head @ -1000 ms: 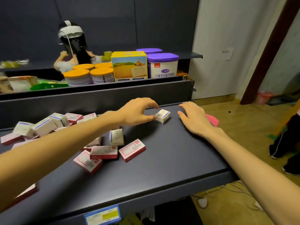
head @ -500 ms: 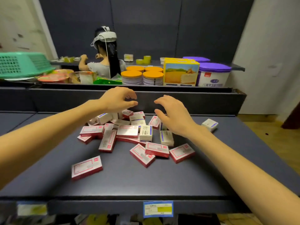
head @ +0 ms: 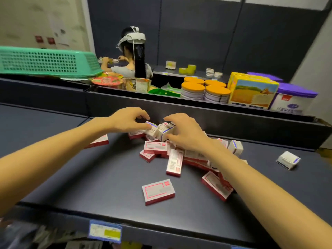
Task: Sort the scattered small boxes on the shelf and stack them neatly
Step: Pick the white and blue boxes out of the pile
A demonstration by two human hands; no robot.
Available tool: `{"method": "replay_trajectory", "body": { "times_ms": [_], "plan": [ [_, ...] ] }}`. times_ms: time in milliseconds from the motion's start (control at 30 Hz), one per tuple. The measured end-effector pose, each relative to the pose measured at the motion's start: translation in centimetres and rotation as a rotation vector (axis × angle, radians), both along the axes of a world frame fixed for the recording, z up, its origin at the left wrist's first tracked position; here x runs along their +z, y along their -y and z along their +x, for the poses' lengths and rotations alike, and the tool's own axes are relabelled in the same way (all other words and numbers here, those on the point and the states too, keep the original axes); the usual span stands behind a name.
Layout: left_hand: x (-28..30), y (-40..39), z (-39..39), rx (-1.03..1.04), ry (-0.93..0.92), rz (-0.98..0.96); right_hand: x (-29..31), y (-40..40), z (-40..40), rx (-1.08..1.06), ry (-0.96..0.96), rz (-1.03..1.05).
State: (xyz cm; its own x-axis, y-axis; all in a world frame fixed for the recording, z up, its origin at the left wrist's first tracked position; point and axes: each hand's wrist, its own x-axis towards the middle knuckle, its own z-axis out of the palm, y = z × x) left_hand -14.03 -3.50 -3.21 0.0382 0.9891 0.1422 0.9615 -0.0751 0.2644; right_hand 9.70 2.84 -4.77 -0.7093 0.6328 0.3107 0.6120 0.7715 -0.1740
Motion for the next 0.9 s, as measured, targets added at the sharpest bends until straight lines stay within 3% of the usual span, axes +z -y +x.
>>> {"method": "replay_trajectory", "body": {
  "times_ms": [167, 267, 433, 533, 667, 900],
  "plan": [
    [-1.3, 0.2, -1.2, -0.09, 0.116, 0.015, -1.2, -0.9, -1.2, 0.028, 0.114, 0.067],
    [-1.7, 0.0, -1.4, -0.123, 0.159, -0.022, -1.6, -0.8, -0.6, 0.007, 0.032, 0.063],
    [-2.8, -0.9, -0.4, -0.161, 0.071, 0.032, -1.9, 0.0, 0.7, 0.005, -0.044, 0.124],
    [-2.8, -1.4, 0.3, -0.164, 0.083, 0.077, -1.8, 1.1, 1.9, -0.031, -0.231, 0.089],
    [-1.7, -2.2, 2.5, -0.16, 0.308, 0.15, -1.8, 2.5, 5.2, -0.135, -0.443, -0.091],
    [0.3, -3.1, 13.9, -0.319, 0.59, 0.145, -0.5, 4.4, 15.0, -0.233, -0.613, -0.066]
  ]
}}
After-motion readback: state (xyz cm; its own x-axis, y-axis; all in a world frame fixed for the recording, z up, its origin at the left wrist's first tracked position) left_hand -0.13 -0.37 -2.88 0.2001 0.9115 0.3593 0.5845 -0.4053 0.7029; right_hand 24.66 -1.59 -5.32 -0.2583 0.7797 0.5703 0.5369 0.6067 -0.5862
